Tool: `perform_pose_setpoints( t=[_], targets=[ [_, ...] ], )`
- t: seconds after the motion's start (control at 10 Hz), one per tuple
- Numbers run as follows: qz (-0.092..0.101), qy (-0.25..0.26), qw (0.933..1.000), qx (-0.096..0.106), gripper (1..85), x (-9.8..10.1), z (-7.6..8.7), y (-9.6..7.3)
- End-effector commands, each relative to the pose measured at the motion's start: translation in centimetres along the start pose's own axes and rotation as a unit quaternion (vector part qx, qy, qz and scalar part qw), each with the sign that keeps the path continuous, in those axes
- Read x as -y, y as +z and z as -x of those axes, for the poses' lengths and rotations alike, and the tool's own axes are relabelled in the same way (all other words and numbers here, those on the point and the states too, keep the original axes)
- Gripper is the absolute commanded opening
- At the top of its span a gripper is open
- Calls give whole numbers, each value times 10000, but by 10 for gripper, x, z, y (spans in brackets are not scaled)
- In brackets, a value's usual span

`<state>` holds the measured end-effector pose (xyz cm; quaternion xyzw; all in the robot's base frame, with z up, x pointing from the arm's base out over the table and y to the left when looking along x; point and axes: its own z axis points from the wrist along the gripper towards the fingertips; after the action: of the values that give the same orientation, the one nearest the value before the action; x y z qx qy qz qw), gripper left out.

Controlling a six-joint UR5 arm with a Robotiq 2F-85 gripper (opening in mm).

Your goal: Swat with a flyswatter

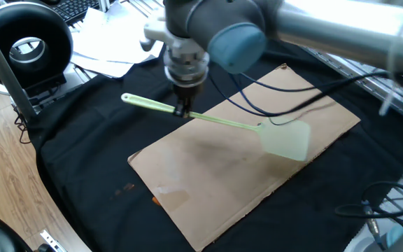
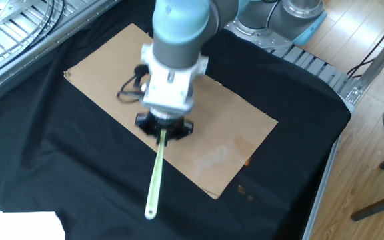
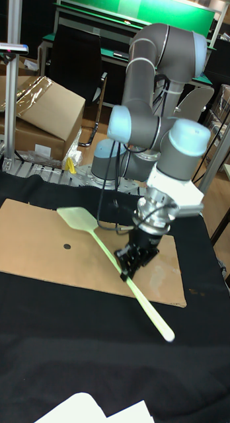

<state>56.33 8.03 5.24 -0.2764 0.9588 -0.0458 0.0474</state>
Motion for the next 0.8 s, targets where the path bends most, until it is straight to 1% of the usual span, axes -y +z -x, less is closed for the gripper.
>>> perform_pose_setpoints(
  t=[0.0, 0.2, 0.3, 0.4, 0.5, 0.6, 0.7],
  targets=[
    [152, 142, 9998, 2, 10, -1, 13, 10],
    [67, 330, 9994, -66, 10, 3, 10, 10],
    [55, 391, 9992, -46, 10, 4, 11, 10],
    [99, 388, 9992, -30, 10, 1, 12, 10],
    [269, 409, 9987, 165, 10, -7, 22, 10],
    [222, 386, 9982, 396, 10, -4, 34, 9],
    [149, 406, 9977, 521, 10, 0, 41, 9]
  ],
)
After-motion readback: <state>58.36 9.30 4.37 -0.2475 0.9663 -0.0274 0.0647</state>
